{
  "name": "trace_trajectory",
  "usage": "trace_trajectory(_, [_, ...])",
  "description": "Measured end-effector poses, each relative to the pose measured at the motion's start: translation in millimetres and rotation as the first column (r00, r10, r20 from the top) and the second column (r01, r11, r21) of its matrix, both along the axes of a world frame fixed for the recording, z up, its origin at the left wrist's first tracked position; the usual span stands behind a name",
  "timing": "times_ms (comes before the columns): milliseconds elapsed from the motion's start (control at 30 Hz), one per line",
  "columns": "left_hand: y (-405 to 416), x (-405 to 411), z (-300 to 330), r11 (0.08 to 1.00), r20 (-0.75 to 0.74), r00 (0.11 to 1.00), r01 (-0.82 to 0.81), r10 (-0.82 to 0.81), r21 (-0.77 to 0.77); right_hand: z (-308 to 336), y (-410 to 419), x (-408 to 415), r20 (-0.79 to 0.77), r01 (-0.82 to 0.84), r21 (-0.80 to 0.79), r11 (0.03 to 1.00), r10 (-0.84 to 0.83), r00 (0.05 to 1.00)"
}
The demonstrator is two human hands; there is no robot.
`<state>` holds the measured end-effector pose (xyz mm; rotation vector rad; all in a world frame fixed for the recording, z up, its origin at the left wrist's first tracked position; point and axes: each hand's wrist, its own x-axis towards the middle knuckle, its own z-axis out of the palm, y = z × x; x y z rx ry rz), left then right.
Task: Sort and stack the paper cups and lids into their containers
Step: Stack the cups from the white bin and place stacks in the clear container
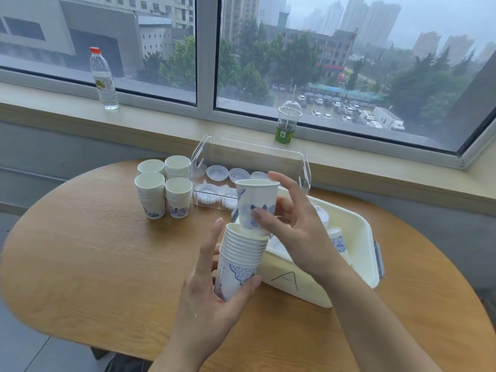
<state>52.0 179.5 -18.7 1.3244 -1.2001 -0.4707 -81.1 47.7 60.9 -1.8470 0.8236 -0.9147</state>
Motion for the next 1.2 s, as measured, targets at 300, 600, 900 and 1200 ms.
trace_trajectory(300, [9.4, 25.3, -2.7, 0.999, -0.014, 0.999, -0.029, 0.029, -0.022, -16.1, 19.3, 35.4, -0.083, -0.074, -0.032, 0.997, 0.071, 0.994])
trace_trajectory(600, [12.0, 52.6, -6.9, 0.994, -0.067, 0.993, -0.102, 0.1, -0.027, -36.0, 28.4, 74.3, -0.025, -0.157, 0.108, 0.982, 0.161, 0.987])
trace_trajectory(900, [2.7, 82.6, -21.0, 0.988, -0.079, 0.985, -0.156, 0.154, -0.016, -52.5, 27.6, 99.4, -0.019, -0.197, 0.162, 0.967, 0.203, 0.979])
trace_trajectory(1200, [-14.0, 117.9, -42.8, 0.98, -0.077, 0.977, -0.201, 0.2, -0.002, -72.5, 15.0, 133.0, -0.085, -0.2, 0.165, 0.966, 0.216, 0.973])
